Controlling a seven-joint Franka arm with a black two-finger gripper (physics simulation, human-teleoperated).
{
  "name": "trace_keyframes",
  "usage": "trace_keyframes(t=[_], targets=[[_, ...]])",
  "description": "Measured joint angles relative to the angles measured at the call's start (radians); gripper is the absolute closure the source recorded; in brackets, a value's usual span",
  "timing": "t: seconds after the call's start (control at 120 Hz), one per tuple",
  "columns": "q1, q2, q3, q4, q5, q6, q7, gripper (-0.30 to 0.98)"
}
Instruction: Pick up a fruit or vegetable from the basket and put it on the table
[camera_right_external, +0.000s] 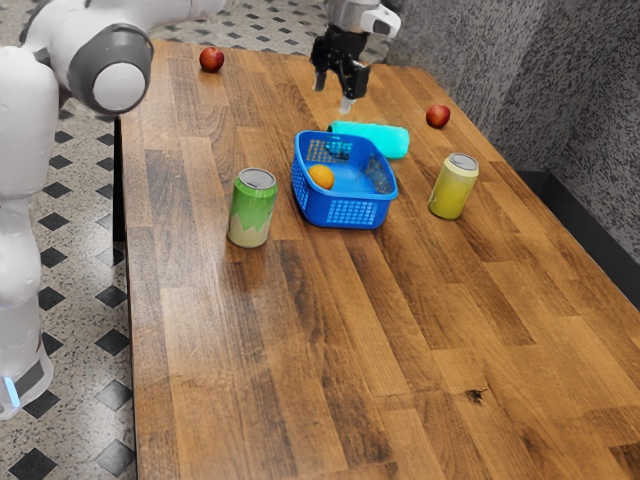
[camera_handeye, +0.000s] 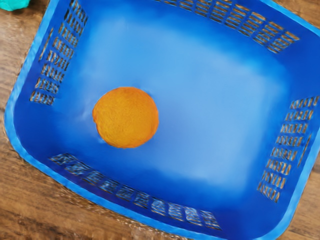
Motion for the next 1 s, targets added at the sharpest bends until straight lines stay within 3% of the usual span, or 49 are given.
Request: trace_keyframes(t=[0.042, 0.1, 0.433, 0.492, 0.583, 0.65, 0.85, 1.0], targets=[[0.147, 0.021, 0.017, 0.034, -0.011, -0.025, 0.021, 0.01], [0.225, 0.033, 0.023, 0.053, -0.032, -0.054, 0.049, 0.0], [0.244, 0.036, 0.023, 0.073, -0.063, -0.127, 0.163, 0.0], [0.235, -0.024, 0.021, 0.1, -0.069, -0.134, 0.174, 0.0], [0.219, -0.088, 0.008, 0.11, -0.174, -0.143, 0.177, 0.0], [0.167, -0.093, 0.0, 0.111, -0.211, -0.148, 0.159, 0.0], [-0.042, -0.012, -0.006, 0.076, -0.198, -0.127, 0.086, 0.0], [-0.086, 0.106, -0.004, 0.066, -0.143, -0.003, 0.035, 0.0]])
